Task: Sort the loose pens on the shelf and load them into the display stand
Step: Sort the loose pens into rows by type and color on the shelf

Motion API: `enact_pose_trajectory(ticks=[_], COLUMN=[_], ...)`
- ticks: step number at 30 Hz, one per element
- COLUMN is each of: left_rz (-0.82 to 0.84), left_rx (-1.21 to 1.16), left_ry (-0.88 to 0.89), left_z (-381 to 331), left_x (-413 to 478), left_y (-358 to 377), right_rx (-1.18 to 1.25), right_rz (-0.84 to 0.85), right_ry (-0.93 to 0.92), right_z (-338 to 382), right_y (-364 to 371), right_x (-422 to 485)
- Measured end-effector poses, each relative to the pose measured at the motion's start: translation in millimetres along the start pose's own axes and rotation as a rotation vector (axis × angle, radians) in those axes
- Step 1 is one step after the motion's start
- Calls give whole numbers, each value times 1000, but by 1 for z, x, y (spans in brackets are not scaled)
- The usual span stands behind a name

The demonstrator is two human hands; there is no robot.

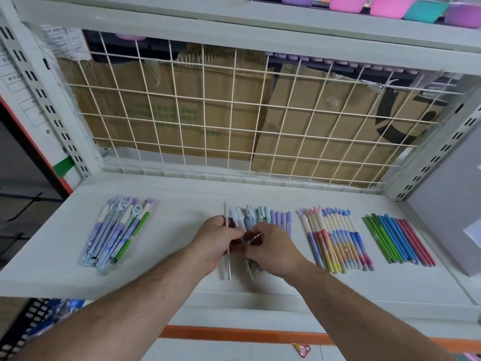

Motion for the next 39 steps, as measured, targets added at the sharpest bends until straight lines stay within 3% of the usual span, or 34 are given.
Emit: enact_pose_trajectory(ticks=[5, 9, 14, 29, 35, 39], left_rz=[-8, -77, -88, -361, -353, -359], left_rx=[-79, -143, -91, 509, 577, 708], left_ry=[-10, -68, -57, 177, 199, 265], left_z=[-7, -13, -10, -22, -20, -20], left_x=[-5, -5, 1, 7, 8, 2], left_y=[9, 9, 5, 9, 12, 11], right_rx=[-62, -256, -311, -274, -399, -659], right_rz=[-77, -220, -236, -303, -309, -282], right_ry=[-1, -39, -7, -74, -82, -142], right_z=[-3, -7, -13, -14, -12, -7], right_y=[-6, -21, -28, -38, -43, -41], right_x=[3, 8, 13, 6, 1, -1])
Point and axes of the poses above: each hand's wrist, its own x-axis towards the middle knuckle, its own y-axis out of the palm, z = x × y, the point moved 4 cm from there along x, towards the middle knuckle, and after that the axes turned 6 degrees about -y, right-handed, at the moved point
